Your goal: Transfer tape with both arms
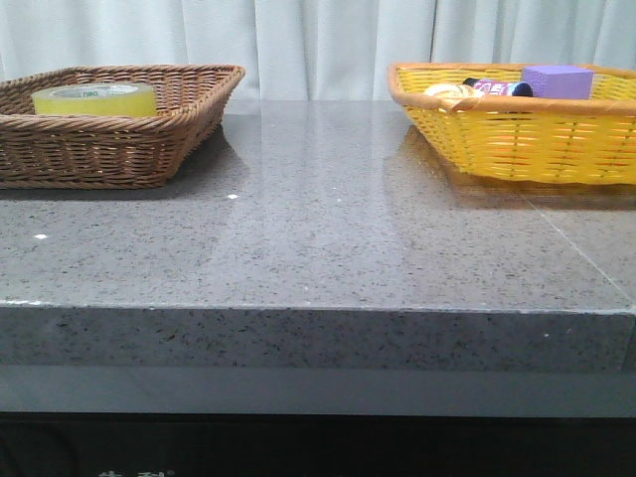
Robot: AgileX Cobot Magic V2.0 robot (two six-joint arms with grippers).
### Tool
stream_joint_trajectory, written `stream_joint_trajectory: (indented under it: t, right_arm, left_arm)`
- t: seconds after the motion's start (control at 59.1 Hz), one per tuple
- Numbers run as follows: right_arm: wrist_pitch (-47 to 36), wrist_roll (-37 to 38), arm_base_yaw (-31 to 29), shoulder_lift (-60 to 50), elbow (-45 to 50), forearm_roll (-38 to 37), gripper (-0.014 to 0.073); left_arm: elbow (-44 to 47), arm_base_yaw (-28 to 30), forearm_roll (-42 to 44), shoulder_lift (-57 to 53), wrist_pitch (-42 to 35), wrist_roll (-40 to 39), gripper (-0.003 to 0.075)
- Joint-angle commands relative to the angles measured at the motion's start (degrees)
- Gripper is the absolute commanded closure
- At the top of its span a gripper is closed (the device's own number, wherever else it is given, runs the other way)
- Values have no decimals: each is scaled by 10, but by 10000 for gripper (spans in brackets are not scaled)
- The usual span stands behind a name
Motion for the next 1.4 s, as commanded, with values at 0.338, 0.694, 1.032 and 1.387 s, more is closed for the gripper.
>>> stream_joint_trajectory:
  t: [0.338, 0.694, 1.032, 1.387]
  right_arm:
    - [-66, -7, 1, -16, -15, -1, 661]
    - [-68, -44, 1, -16, -15, -3, 661]
    - [-69, -45, -33, -16, -15, -3, 661]
    - [-86, -46, -36, -16, -15, -19, 661]
  left_arm:
    - [23, -1, -5, -11, -46, -7, 740]
    - [23, -1, -5, -11, -46, -7, 740]
    - [23, -1, -5, -11, -46, -7, 740]
    - [23, -1, -5, -11, -46, -7, 740]
